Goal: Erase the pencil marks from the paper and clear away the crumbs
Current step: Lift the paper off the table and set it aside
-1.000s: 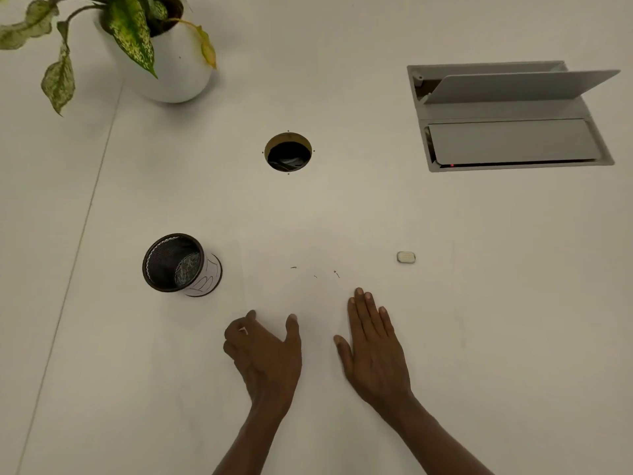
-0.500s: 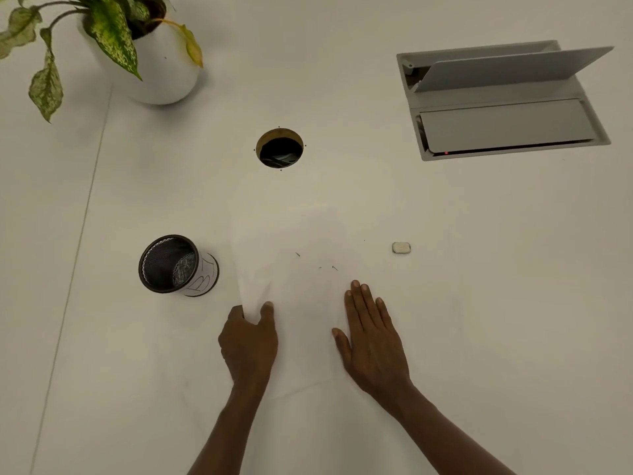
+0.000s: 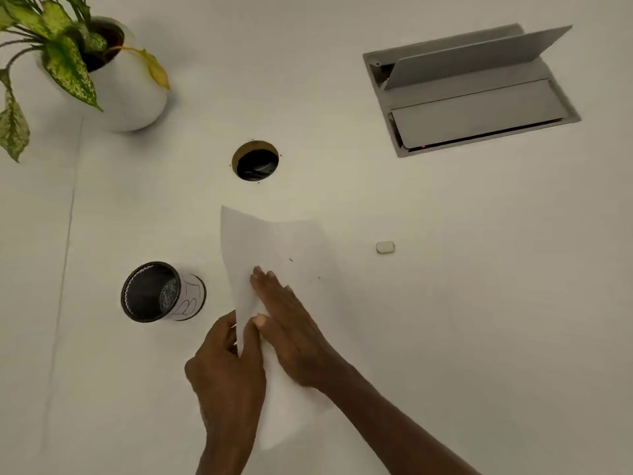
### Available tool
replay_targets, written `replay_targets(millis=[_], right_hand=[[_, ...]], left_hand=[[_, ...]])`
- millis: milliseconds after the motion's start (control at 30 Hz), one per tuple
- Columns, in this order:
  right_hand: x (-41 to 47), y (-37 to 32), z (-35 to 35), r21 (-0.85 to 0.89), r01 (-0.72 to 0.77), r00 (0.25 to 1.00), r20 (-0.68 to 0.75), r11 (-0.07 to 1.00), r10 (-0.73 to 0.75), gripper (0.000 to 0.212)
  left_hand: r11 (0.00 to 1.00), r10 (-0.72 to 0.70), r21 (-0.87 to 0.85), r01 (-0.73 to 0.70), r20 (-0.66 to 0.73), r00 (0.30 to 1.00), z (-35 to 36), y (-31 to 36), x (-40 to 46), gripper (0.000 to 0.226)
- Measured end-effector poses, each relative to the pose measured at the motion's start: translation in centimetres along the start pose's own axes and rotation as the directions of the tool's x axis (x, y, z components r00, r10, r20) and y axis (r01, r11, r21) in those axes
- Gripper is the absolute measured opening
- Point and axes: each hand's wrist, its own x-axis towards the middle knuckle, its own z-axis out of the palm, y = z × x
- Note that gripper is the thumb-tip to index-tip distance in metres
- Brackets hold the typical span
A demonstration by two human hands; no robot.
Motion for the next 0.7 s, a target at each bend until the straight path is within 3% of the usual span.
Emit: replay_targets(millis=[200, 300, 433, 567, 700], right_hand=[[0.8, 4.7, -0.9, -0.1, -0.196, 0.981, -0.019, 0.975, 0.196, 0.056], [0.5, 5.4, -1.1, -0.163, -0.199, 0.979, -0.083, 0.966, 0.188, 0.057], [0.2, 6.3, -1.4, -0.424, -0.164, 0.983, -0.149, 0.891, 0.109, 0.073], [0.6, 7.4, -3.7, -0.558, -0.092, 0.978, -0.206, 0.825, -0.031, 0.064], [3.2, 9.9, -7.3, -0.685, -0.251, 0.956, -0.286, 0.684, 0.064, 0.078]], left_hand=[[0.999, -0.032, -0.022, 0.032, 0.009, 0.999, -1.1, 1.2, -0.7, 0.007], [1.0, -0.006, 0.022, 0.007, -0.014, 1.0, -1.8, 1.4, -0.8, 0.015], [0.999, 0.035, 0.034, -0.033, -0.072, 0.997, -3.1, 1.8, -1.2, 0.011], [0.992, 0.125, 0.009, -0.125, -0.142, 0.982, -4.1, 2.0, -1.3, 0.025], [0.987, 0.149, -0.039, -0.157, -0.163, 0.975, -4.7, 1.7, -1.0, 0.033]])
